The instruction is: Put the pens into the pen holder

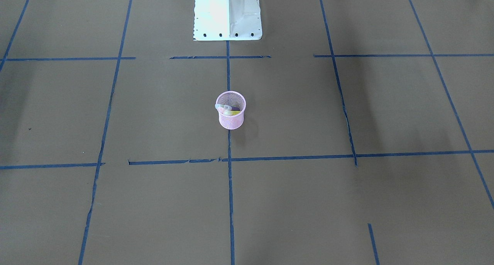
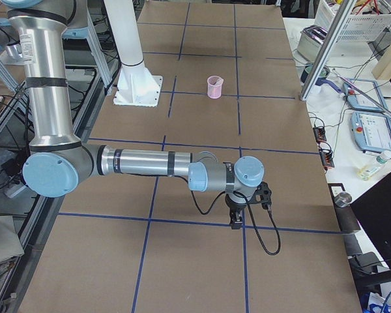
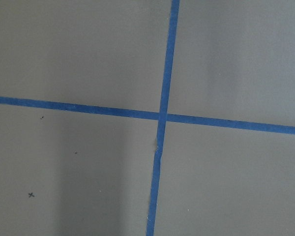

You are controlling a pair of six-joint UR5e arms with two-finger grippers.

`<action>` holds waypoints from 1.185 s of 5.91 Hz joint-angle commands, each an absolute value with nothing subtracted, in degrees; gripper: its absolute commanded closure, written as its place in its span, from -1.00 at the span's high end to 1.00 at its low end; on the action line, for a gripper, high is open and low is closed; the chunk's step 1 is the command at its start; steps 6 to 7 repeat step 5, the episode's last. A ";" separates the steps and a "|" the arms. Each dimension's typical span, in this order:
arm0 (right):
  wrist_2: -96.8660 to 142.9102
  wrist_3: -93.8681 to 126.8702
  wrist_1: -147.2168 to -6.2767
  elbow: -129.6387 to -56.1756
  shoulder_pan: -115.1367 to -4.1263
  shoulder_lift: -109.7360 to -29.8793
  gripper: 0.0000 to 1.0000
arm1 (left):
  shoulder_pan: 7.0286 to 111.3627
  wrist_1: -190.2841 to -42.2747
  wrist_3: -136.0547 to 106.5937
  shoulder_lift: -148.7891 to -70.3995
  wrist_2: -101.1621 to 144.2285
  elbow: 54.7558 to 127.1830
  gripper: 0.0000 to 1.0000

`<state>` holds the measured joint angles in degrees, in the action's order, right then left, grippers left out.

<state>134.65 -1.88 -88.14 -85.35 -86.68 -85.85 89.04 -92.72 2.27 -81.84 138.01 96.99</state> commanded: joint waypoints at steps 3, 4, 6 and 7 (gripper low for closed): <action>134.56 1.76 -88.07 -89.65 -86.75 -88.68 1.00 | 89.03 -93.16 2.72 -82.44 138.34 96.14 1.00; 134.47 1.67 -88.07 -89.65 -86.66 -88.68 1.00 | 89.03 -93.16 2.72 -82.62 137.56 96.07 1.00; 134.56 1.67 -88.07 -89.91 -86.66 -88.77 1.00 | 89.03 -92.99 2.72 -82.79 137.03 96.33 1.00; 134.56 1.67 -88.07 -89.91 -86.66 -88.77 1.00 | 89.03 -92.99 2.72 -82.79 137.03 96.33 1.00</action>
